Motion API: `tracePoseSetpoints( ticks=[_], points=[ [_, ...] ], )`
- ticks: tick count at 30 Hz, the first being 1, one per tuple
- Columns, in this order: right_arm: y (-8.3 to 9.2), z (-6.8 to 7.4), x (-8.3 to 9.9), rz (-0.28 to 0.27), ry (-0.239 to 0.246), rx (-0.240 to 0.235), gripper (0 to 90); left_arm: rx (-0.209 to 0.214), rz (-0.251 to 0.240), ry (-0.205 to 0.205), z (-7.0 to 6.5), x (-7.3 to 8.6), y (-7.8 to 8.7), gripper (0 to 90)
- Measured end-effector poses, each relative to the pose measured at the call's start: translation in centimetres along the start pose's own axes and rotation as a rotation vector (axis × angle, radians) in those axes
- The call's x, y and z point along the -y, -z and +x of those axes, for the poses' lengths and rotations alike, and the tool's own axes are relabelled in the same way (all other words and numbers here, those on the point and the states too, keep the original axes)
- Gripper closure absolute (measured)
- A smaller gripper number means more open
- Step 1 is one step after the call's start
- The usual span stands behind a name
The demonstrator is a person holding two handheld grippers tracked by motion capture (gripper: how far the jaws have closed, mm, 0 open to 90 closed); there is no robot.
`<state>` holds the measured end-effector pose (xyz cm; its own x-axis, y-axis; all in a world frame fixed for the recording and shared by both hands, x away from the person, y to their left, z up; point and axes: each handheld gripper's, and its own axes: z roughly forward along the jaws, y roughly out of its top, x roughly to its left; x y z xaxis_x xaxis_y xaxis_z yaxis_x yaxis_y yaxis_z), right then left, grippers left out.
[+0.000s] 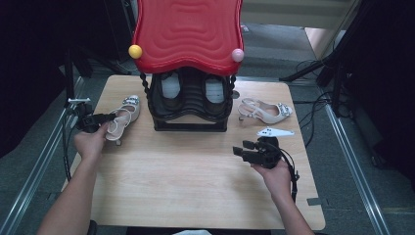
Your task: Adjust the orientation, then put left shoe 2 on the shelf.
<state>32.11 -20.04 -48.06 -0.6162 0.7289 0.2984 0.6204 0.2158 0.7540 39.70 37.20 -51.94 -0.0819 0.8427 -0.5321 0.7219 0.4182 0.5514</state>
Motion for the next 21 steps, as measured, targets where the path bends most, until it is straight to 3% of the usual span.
tracePoseSetpoints(
  ticks=[8, 15, 21],
  points=[
    [0.1, -0.1, 0.0, -0.004, 0.002, 0.001, 45.9, 0.060, 0.002, 0.057, 0.4, -0.2, 0.3, 80.6],
    [0.0, -0.1, 0.0, -0.004, 0.001, 0.000, 45.6, 0.132, -0.032, 0.097, 0.2, -0.4, 1.1, 80.5],
    [0.0, 0.0, 0.0, -0.001, -0.002, -0.003, 45.5, 0.159, -0.047, 0.090, -0.6, -1.1, 1.6, 80.5]
  ],
)
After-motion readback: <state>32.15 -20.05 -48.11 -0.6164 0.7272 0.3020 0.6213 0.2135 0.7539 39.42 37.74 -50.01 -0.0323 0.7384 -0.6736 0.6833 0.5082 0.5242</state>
